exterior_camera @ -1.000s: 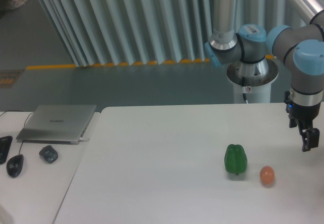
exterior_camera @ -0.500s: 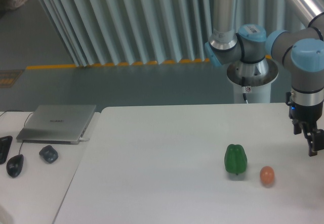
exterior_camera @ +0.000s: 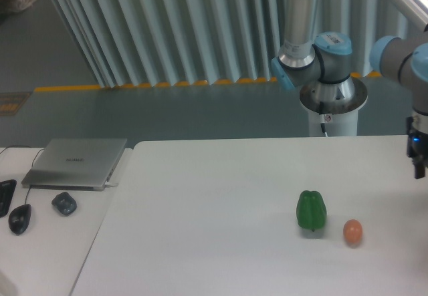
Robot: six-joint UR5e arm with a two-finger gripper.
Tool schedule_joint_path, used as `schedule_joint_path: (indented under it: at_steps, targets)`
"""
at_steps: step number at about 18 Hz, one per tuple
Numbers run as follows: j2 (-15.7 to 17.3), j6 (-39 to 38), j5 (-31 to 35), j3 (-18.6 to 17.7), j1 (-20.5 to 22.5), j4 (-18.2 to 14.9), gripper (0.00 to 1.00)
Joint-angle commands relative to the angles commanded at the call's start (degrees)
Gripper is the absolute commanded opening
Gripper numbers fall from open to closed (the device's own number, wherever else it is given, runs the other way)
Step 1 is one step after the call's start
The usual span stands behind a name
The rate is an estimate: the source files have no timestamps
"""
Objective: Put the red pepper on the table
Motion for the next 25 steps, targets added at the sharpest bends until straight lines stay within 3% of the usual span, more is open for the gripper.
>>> schedule_joint_path:
  at_steps: [7, 13, 15, 20, 22, 25]
  targets:
    - [-2.46, -0.97, 0.0, 2.9, 5.1, 0.8, 1.0]
    - [-6.15, -14.06, -0.26, 5.62, 7.65, 0.98, 1.0]
    - [-7.29, -14.33, -0.35, 6.15, 8.35, 2.9, 1.0]
    - [-9.67, -14.5, -1.83, 8.52, 10.02, 3.79, 1.0]
    - [-11.24, -14.5, -2.46, 9.23, 10.02, 6.67, 1.0]
    - [-12.92, -14.33, -2.46, 10.37, 10.11, 8.18, 1.0]
